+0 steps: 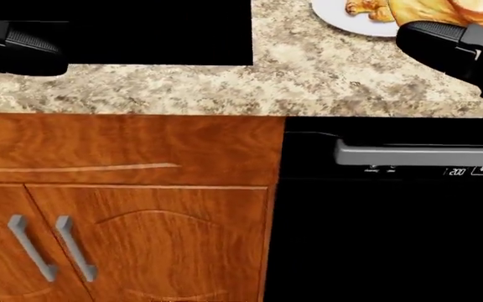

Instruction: Place the pastries on the plates.

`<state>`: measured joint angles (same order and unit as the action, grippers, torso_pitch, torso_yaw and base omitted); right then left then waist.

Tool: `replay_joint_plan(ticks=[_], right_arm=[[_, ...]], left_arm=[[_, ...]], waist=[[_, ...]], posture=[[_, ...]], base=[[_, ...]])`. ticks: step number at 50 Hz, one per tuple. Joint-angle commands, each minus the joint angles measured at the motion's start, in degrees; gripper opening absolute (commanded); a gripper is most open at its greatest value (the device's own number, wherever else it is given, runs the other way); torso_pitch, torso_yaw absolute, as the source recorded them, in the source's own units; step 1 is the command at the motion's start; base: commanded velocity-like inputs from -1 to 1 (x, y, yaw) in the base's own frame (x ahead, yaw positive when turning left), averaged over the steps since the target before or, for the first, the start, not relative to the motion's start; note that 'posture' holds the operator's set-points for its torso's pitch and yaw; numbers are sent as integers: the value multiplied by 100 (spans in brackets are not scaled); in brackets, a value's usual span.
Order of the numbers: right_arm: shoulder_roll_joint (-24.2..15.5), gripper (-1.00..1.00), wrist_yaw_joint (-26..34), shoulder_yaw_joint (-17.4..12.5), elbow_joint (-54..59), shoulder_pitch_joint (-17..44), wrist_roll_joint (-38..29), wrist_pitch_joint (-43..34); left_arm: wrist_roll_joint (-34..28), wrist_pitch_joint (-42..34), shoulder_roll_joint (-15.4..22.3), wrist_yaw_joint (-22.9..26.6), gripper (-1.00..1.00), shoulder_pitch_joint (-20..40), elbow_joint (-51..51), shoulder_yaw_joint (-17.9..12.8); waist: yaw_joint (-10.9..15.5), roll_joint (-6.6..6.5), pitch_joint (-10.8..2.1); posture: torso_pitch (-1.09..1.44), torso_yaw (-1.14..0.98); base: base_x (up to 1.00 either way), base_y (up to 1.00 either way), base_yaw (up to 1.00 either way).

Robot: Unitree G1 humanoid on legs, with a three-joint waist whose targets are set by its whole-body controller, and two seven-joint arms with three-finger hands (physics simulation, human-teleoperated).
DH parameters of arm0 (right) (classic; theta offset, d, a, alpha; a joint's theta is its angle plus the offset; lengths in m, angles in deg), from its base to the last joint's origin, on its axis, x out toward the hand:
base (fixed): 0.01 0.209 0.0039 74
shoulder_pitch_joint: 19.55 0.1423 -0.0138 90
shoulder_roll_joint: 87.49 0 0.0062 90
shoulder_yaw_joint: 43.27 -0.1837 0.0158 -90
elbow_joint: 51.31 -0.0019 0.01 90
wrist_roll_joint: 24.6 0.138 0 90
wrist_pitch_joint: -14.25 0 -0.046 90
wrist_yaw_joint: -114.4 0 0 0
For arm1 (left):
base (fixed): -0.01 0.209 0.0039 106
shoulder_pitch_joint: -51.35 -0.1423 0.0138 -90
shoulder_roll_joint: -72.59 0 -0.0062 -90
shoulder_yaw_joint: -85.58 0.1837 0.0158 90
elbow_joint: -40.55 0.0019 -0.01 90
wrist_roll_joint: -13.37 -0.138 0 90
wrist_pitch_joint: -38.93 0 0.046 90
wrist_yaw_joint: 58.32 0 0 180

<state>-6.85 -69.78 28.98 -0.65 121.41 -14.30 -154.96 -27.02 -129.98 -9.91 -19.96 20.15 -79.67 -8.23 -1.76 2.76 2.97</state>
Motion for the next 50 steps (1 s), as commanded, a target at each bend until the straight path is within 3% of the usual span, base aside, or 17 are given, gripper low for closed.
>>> replay_joint_plan(ticks=[1,4,6,9,10,11,13,22,24,25,29,33,35,36,46,49,50], right_arm=[[8,-100,-45,6,-68,44,32,172],[9,-100,-82,15,-65,63,67,154],[-2,-100,-89,7,-74,75,94,148],[-57,-100,-115,14,9,247,132,50],[-12,-100,-125,4,-61,83,132,152],[-28,-100,-130,-5,-33,132,143,126],[14,-100,-157,26,-87,36,154,176],[-13,-100,-191,25,-48,99,214,137],[29,-100,-202,59,-94,-62,197,265],[28,-100,-204,63,-93,-59,198,274],[21,-100,-196,71,-97,-76,203,299],[-3,-100,-177,64,-111,-84,210,294],[-6,-100,-179,87,-83,-73,204,319],[2,-100,-178,99,-79,-80,201,333],[24,-100,-140,163,-40,-59,138,384],[38,-100,-135,166,-55,-74,127,388],[43,-100,-133,158,-58,-66,127,383]], left_arm=[[-9,154,38,-69,100,118,-82,-50],[33,190,30,-111,100,143,-64,-78],[57,190,13,-141,100,151,-71,-80],[98,176,12,-170,100,107,-125,-100],[111,180,21,-185,100,108,-123,-97],[122,186,21,-200,100,109,-120,-97],[165,202,-18,-254,100,105,-126,-121],[305,127,19,-356,100,18,-229,-134],[337,133,15,-396,100,12,-219,-124],[353,129,8,-410,100,15,-218,-119],[402,130,15,-454,100,5,-215,-104],[438,103,16,-471,100,13,-224,-84],[460,132,25,-478,100,-6,-206,-78],[465,138,19,-489,100,-19,-209,-81],[527,186,5,-546,100,0,-149,-83],[535,184,2,-555,100,-19,-160,-79],[537,181,14,-550,100,-19,-162,-71]], waist=[[4,18,-132],[89,129,-249],[118,46,-229],[92,-332,-113],[97,-653,-200],[68,-783,-305],[120,-608,-98],[105,-71,-44],[76,221,-170],[33,37,-81],[132,113,-272],[118,-285,-120],[156,-918,-274],[149,-602,-187],[152,-170,-70],[147,83,-151],[57,49,-169]], posture=[[0,0],[0,0],[0,0],[0,0],[0,0],[0,0],[0,0],[0,0],[0,0],[0,0],[0,0],[0,0],[0,0],[0,0],[0,0],[0,0],[0,0]], base=[[0,70,0],[0,70,0],[0,71,0],[0,71,0],[0,72,0],[0,71,0],[0,71,0],[0,71,0],[0,71,0],[0,71,0],[0,69,0],[0,69,0],[0,69,0],[0,69,0],[0,69,0],[0,69,0],[0,70,0]])
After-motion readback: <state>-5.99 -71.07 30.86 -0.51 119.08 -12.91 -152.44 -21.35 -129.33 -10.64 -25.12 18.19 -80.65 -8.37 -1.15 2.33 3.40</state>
